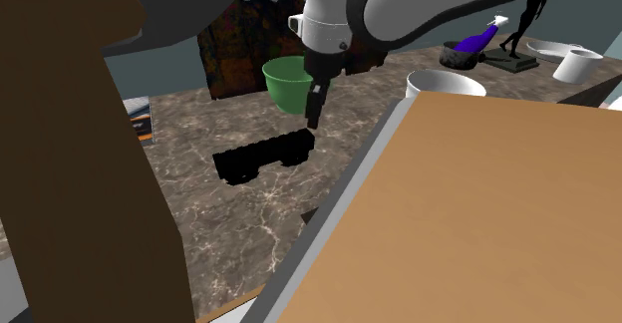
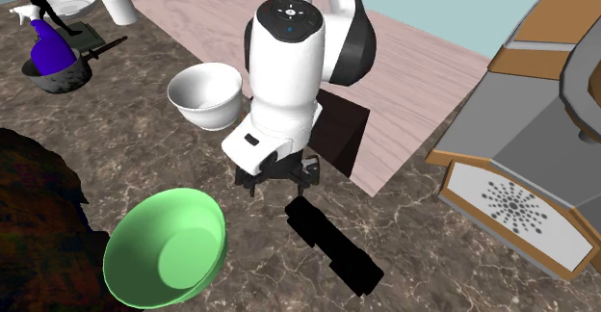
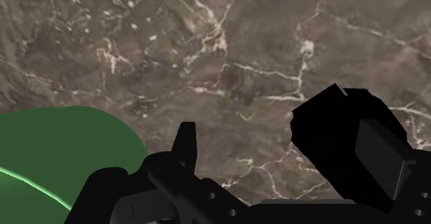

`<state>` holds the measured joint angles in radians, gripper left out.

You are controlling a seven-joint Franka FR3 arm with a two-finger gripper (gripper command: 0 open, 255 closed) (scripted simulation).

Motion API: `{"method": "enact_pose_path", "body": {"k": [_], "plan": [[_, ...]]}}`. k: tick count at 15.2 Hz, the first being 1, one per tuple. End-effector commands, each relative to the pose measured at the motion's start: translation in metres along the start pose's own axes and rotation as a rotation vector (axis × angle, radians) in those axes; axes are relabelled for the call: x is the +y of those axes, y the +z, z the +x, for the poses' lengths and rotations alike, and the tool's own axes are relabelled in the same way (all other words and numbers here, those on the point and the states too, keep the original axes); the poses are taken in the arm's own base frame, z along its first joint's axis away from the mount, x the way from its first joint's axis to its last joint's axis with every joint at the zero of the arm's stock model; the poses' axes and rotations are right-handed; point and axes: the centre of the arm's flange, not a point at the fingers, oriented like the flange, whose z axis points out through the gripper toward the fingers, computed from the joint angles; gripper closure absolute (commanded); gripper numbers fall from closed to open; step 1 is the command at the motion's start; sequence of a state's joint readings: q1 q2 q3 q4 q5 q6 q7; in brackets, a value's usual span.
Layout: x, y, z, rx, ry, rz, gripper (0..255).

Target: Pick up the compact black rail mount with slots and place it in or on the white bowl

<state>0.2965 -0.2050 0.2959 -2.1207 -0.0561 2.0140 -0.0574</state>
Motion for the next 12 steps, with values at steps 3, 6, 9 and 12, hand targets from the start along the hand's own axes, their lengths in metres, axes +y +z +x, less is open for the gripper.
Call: {"method": "enact_pose_path", "body": {"k": [3, 6, 9, 12], "plan": [[-0.043, 0.007, 0.029, 0.027, -0.123, -0.004, 0], [-0.077, 0.012, 0.045, 0.046, -0.214, -0.007, 0], [-0.080, 0.023, 0.047, 0.048, -0.222, -0.007, 0], [-0.080, 0.038, 0.048, 0.048, -0.222, -0.007, 0]]}}
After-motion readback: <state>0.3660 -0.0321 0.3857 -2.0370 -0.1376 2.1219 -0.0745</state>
